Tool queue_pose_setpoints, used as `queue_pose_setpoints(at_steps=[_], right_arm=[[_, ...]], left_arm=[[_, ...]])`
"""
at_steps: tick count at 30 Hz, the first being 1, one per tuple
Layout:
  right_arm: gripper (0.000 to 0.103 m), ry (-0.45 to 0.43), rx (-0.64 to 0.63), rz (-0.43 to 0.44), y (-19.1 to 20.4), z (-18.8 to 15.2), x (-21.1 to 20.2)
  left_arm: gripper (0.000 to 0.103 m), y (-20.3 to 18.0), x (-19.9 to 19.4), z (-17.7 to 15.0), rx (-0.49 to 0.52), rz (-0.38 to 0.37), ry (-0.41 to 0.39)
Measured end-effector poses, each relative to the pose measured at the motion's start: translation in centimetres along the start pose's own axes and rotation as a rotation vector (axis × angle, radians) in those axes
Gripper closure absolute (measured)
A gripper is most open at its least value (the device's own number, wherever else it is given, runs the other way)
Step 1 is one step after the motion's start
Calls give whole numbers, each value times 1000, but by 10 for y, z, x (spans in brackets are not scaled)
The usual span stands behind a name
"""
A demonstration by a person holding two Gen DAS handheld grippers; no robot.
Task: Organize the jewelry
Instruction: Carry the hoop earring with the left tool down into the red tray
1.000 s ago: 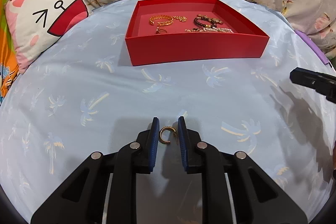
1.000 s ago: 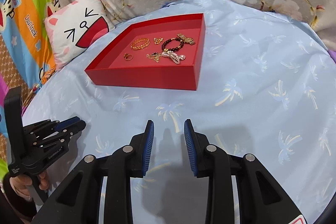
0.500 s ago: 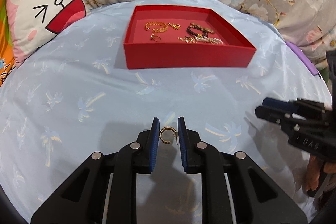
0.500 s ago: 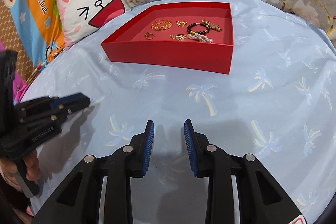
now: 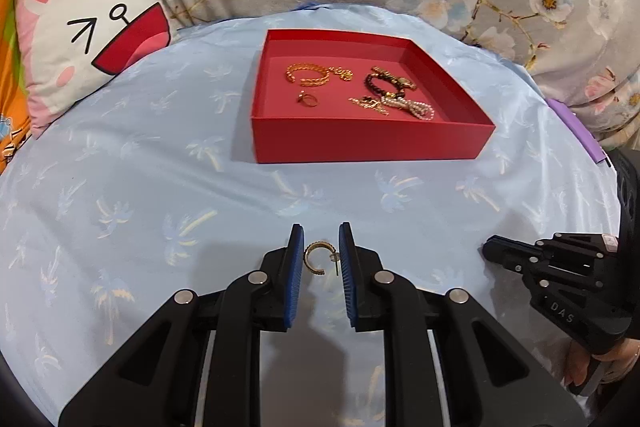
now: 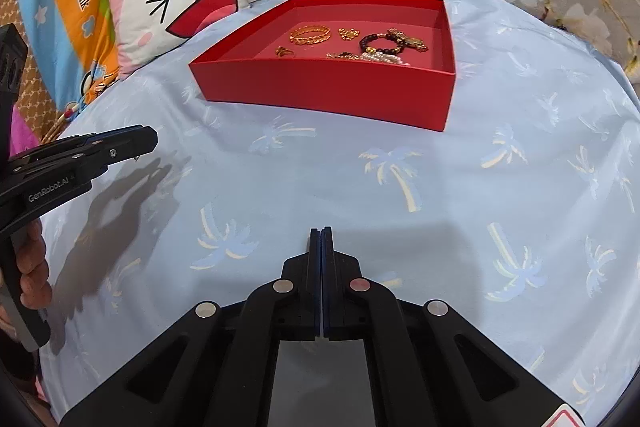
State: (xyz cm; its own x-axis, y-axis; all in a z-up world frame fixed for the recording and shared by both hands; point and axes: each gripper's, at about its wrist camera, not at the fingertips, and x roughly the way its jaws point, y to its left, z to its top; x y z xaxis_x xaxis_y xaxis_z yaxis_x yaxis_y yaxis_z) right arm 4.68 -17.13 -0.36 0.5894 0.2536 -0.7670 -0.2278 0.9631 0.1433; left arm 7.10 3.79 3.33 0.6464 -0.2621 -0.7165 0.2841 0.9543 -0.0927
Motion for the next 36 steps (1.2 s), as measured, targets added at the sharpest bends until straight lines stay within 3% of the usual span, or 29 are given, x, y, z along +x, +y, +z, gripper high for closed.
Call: queue_pose_setpoints(at_steps=[16, 26, 36], right_arm=[[103, -74, 22, -30, -8, 13, -18], [103, -141, 44, -18, -24, 61, -29], [103, -191, 80, -29, -38, 115, -11]], left_arm=[[86, -40, 4, 30, 108, -36, -53], [86, -35, 7, 76, 116, -6, -114], [86, -22, 51, 122, 72, 16, -100]])
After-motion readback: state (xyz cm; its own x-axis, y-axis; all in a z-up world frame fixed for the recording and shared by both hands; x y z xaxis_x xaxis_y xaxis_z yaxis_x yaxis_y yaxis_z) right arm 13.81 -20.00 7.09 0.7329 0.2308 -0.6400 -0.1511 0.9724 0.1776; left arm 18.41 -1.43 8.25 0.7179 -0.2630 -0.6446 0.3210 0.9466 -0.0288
